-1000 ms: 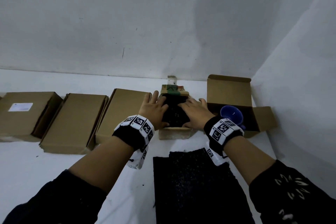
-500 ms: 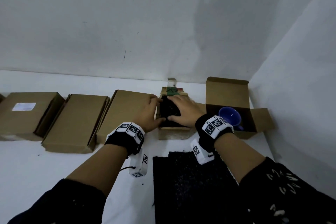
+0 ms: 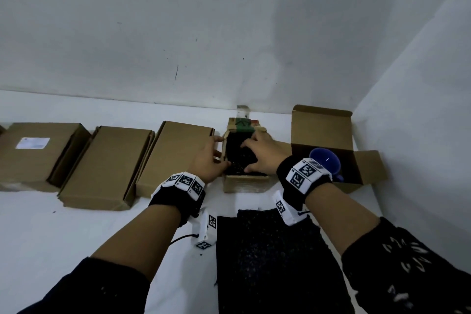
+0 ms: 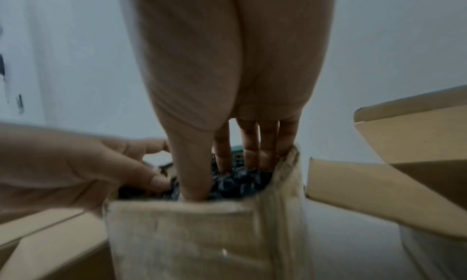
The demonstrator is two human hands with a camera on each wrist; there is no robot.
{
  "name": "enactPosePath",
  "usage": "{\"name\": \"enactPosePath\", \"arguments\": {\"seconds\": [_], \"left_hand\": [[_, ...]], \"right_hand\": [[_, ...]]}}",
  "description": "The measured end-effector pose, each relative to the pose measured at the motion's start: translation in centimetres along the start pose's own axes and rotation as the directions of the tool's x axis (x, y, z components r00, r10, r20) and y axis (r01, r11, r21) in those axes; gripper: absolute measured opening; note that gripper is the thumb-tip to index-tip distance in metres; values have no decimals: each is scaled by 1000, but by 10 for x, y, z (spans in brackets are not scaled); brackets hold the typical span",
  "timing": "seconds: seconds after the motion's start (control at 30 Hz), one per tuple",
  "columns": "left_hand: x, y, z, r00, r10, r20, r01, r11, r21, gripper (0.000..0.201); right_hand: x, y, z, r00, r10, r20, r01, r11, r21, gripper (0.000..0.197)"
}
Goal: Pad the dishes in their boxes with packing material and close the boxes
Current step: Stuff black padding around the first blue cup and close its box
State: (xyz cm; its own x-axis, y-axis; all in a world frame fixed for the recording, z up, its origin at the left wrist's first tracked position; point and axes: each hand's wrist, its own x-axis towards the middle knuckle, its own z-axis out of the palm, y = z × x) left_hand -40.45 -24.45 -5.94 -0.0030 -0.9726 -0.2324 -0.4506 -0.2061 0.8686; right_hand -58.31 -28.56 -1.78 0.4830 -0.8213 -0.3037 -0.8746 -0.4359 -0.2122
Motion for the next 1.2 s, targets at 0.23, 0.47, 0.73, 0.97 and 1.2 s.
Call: {"name": "enactPosePath", "arguments": {"seconds": [0.23,0.47,0.73,0.97,1.2], "left_hand": [[1,8,-2,1000,18,-22,-15,995,102,61],[29,38,-19,992,7,-128,-5,1000,11,37],[60,46,-19,986,-109,-129,108,994,-21,28],[66,44,-13,942,-220,-252,78,877,-474,19],[47,49,-16,971,-180,-159,30,748,-663,32]], "right_hand": [[-3,3,13,999,-21,27,25,990,-140,63],[10,28,-20,889,358,-285,-212,874,437,37],[31,34,-11,826,541,-159,-333,695,637,25],[32,34,-11,833,506,-223,-214,667,713,24],[20,27,-25,835,534,-130,11,220,975,45]]}}
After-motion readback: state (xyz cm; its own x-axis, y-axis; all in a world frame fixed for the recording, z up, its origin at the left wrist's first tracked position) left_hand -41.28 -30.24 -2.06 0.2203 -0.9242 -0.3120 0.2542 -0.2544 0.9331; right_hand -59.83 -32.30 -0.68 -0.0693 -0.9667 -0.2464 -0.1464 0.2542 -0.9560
